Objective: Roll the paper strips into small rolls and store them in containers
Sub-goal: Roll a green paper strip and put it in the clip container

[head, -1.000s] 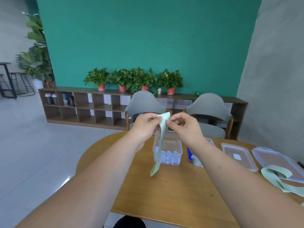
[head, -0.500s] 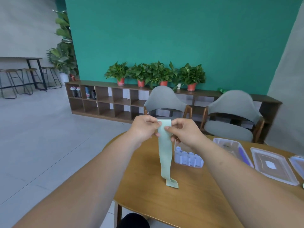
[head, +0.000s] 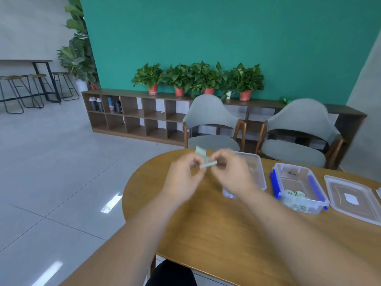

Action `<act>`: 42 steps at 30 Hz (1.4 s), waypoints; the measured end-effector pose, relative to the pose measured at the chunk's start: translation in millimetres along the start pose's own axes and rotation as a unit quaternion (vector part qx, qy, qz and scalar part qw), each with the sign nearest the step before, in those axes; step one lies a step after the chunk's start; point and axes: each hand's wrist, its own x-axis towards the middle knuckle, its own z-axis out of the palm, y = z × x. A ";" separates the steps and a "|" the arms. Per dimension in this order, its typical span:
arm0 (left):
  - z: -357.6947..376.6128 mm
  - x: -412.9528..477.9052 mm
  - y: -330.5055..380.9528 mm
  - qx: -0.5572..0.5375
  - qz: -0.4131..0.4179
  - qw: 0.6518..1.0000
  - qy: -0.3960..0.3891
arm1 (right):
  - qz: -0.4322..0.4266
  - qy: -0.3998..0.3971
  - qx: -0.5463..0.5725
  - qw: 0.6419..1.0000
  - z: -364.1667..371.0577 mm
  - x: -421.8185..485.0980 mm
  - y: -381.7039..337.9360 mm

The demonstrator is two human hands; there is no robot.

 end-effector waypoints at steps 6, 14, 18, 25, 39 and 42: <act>61.4 -98.4 -66.8 0.070 -0.076 0.987 -0.123 | 0.054 -0.138 -0.164 0.975 45.9 -102.9 84.7; 71.4 -116.0 -74.0 0.111 -0.026 0.990 -0.088 | 0.011 -0.103 -0.145 0.984 53.5 -125.7 100.4; 74.3 -116.1 -75.6 0.160 0.008 0.983 -0.093 | 0.008 -0.082 -0.152 0.985 53.8 -127.3 99.1; 78.5 -115.8 -71.2 0.232 0.040 0.969 -0.075 | 0.032 -0.057 -0.140 0.988 52.9 -127.0 105.0; 73.5 -117.9 -70.1 0.219 0.033 0.971 -0.087 | -0.004 -0.037 -0.157 0.987 51.1 -126.1 99.0; 72.4 -117.6 -71.7 0.207 0.021 0.975 -0.083 | -0.002 -0.029 -0.170 0.985 51.3 -125.4 98.6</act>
